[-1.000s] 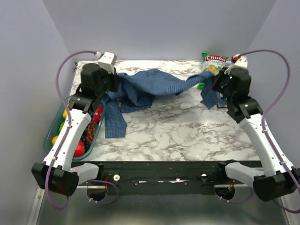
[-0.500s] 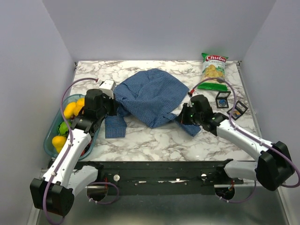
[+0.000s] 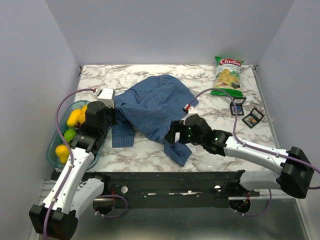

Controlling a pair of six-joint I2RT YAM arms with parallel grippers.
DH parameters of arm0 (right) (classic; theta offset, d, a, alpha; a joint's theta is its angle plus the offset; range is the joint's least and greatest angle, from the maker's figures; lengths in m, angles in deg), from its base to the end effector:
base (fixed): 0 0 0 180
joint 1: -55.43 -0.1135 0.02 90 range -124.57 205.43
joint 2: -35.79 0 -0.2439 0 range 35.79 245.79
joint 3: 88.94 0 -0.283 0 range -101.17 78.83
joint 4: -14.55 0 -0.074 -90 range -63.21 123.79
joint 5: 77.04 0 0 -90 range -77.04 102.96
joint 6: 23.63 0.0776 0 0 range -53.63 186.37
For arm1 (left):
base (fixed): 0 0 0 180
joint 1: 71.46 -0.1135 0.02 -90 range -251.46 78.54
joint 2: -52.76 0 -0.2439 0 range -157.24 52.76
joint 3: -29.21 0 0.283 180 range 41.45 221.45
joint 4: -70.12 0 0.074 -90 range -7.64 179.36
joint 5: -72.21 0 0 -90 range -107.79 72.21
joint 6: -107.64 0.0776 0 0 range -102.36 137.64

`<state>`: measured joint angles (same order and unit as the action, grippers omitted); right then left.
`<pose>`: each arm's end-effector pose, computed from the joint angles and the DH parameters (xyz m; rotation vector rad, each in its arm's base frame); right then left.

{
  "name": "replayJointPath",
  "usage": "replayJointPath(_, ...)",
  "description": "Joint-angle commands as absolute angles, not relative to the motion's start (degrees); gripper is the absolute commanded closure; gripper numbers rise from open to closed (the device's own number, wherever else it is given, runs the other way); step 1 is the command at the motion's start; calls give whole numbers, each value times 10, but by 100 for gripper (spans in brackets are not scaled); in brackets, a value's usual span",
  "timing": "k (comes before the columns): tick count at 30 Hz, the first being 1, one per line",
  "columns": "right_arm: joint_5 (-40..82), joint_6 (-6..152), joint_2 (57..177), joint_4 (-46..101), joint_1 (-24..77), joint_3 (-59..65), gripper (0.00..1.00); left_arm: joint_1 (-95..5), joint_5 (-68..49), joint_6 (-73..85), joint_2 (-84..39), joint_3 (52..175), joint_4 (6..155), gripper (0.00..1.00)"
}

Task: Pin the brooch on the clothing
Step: Flatten out the clothes at the center of the board.

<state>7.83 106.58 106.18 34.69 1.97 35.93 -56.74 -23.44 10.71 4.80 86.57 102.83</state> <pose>0.2047 0.2646 0.1811 -0.2133 2.2986 0.7981 0.2677 -0.0624 0.2810 0.0703 1.9773 -0.1485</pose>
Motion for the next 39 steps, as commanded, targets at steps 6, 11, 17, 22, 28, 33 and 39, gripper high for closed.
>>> replayJointPath(6, -41, 887, 1121, 450, 144, 161, 0, -567, -270, 117, 65, 855, 998, 100)
replayJointPath(11, -26, 820, 1257, 466, 232, 34, 0, -567, -257, 114, 63, 854, 999, 100)
replayJointPath(17, 78, 790, 1426, 551, 309, -152, 0, -567, -246, 112, 61, 851, 994, 100)
replayJointPath(22, 110, 774, 1559, 609, 337, -292, 0, -567, -243, 111, 56, 850, 994, 100)
replayJointPath(28, 145, 762, 1661, 658, 371, -378, 4, -567, -237, 111, 45, 850, 994, 100)
replayJointPath(33, 150, 722, 1700, 677, 373, -395, 7, -567, -230, 111, 36, 851, 994, 100)
replayJointPath(39, 162, 709, 1717, 681, 374, -399, 8, -567, -227, 111, 32, 854, 995, 100)
